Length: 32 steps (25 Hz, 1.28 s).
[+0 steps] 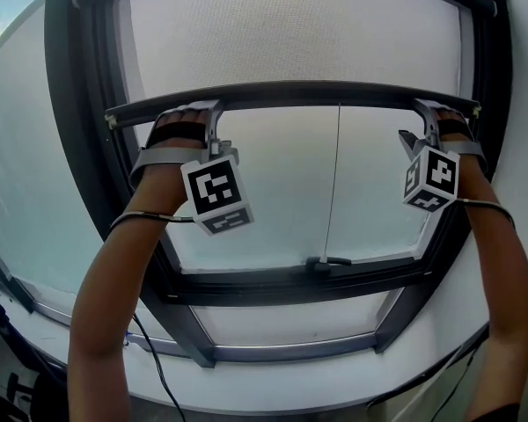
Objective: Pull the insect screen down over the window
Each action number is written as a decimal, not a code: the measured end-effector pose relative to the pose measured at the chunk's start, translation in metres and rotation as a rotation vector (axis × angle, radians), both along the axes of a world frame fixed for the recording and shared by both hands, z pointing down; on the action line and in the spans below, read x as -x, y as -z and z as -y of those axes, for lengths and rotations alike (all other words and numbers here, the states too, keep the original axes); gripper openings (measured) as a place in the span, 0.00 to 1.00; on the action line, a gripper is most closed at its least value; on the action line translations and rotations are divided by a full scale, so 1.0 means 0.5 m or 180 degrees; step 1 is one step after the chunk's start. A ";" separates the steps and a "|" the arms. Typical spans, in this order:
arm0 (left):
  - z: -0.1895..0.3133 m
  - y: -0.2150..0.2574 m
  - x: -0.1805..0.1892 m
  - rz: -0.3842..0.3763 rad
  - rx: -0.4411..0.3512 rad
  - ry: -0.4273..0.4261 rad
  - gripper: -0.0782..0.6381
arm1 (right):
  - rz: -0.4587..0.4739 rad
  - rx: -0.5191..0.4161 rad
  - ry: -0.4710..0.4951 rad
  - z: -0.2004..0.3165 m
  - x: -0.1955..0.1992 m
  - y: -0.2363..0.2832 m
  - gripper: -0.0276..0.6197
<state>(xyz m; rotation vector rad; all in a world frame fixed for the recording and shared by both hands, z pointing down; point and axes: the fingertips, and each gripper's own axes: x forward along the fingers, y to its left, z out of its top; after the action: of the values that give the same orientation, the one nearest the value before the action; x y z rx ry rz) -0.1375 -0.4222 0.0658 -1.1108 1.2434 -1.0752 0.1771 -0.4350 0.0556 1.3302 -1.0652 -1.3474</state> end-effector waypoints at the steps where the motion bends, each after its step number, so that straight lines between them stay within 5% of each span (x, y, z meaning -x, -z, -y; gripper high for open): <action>1: -0.001 -0.009 0.000 -0.0009 0.0025 -0.0003 0.55 | -0.0003 0.0026 0.0001 0.000 0.000 -0.010 0.45; 18: -0.028 -0.094 0.012 -0.0143 0.0603 0.0198 0.55 | -0.0113 0.0752 0.0146 -0.023 0.013 -0.100 0.45; 27: -0.027 -0.124 0.007 -0.0133 0.0763 0.0226 0.54 | -0.0291 0.0871 0.0072 -0.026 0.004 -0.127 0.45; 32: -0.026 -0.133 0.010 -0.0103 0.0774 0.0213 0.54 | -0.0115 0.0816 0.0225 -0.024 0.010 -0.129 0.45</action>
<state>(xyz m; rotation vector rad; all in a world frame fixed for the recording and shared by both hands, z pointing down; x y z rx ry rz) -0.1425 -0.4089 0.1321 -1.2813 1.2045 -1.2894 0.1719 -0.4229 0.1203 1.0845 -1.2248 -1.2342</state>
